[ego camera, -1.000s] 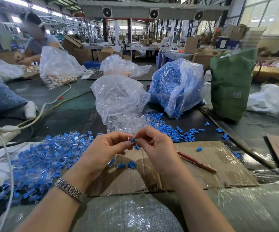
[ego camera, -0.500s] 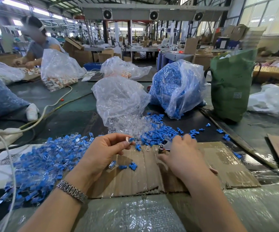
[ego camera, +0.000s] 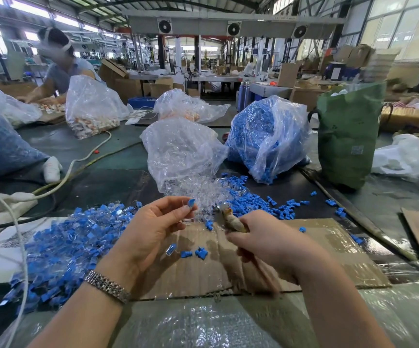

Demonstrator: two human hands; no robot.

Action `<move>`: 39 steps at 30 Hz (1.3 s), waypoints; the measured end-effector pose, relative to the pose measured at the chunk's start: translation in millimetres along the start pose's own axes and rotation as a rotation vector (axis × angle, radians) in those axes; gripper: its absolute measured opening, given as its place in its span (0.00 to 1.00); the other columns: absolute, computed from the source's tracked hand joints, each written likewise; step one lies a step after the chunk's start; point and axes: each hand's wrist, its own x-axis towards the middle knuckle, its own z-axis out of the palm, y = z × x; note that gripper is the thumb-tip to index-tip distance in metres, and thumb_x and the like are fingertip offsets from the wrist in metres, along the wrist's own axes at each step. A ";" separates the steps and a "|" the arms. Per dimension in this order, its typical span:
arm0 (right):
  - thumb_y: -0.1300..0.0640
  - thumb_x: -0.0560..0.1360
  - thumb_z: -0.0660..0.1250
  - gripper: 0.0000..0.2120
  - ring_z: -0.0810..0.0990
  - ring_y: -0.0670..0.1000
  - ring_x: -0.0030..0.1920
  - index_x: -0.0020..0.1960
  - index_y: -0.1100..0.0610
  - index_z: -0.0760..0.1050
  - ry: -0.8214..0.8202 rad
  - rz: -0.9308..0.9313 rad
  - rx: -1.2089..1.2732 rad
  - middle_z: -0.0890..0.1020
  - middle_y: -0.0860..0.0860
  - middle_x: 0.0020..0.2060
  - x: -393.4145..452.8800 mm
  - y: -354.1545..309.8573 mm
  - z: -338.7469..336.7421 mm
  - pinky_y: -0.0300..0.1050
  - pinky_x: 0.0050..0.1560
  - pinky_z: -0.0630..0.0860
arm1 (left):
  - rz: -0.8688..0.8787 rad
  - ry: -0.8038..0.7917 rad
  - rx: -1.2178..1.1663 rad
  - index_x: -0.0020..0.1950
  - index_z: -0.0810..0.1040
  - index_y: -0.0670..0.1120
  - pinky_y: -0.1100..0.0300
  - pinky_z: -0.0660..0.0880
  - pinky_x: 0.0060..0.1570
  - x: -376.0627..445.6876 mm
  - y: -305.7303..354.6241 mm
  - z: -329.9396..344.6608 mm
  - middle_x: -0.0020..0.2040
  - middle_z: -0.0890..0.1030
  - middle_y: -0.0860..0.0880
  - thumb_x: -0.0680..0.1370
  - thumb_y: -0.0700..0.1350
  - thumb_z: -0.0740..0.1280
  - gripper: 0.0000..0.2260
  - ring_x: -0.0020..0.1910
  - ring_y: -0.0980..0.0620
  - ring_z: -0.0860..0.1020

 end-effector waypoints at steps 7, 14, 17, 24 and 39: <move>0.63 0.81 0.62 0.05 0.84 0.55 0.41 0.46 0.62 0.73 -0.200 -0.060 0.201 0.81 0.60 0.42 5.8 -22.6 8.4 0.58 0.54 0.82 | 0.018 -0.030 0.034 0.50 0.88 0.50 0.59 0.79 0.49 -0.6 0.2 2.3 0.53 0.87 0.47 0.70 0.43 0.73 0.11 0.50 0.53 0.84; 0.60 0.82 0.62 0.08 0.85 0.54 0.41 0.44 0.58 0.71 -0.199 -0.087 0.187 0.82 0.58 0.42 6.7 -23.8 12.4 0.58 0.52 0.82 | 0.079 -0.006 0.178 0.49 0.88 0.51 0.55 0.78 0.51 -6.7 2.3 9.1 0.47 0.87 0.47 0.69 0.45 0.74 0.09 0.43 0.56 0.83; 0.51 0.83 0.62 0.14 0.82 0.52 0.33 0.43 0.57 0.72 -0.162 -0.082 0.209 0.81 0.56 0.36 4.8 -23.0 20.0 0.52 0.42 0.82 | 0.118 0.006 0.239 0.48 0.88 0.52 0.61 0.79 0.49 -7.3 2.5 8.9 0.46 0.88 0.48 0.70 0.45 0.73 0.08 0.45 0.56 0.84; 0.41 0.82 0.59 0.22 0.75 0.56 0.34 0.37 0.55 0.69 -0.056 -0.128 0.110 0.75 0.57 0.35 8.0 -23.7 31.3 0.61 0.46 0.80 | 0.167 0.019 0.374 0.51 0.87 0.55 0.58 0.81 0.53 -6.5 1.2 2.9 0.49 0.88 0.50 0.77 0.40 0.72 0.11 0.52 0.52 0.85; 0.36 0.76 0.66 0.18 0.75 0.51 0.48 0.45 0.50 0.69 0.249 0.225 -0.488 0.75 0.53 0.55 10.6 29.2 9.6 0.48 0.45 0.72 | 0.391 0.539 1.280 0.52 0.83 0.49 0.47 0.70 0.58 3.9 -8.5 -13.6 0.51 0.75 0.51 0.75 0.36 0.68 0.11 0.53 0.52 0.69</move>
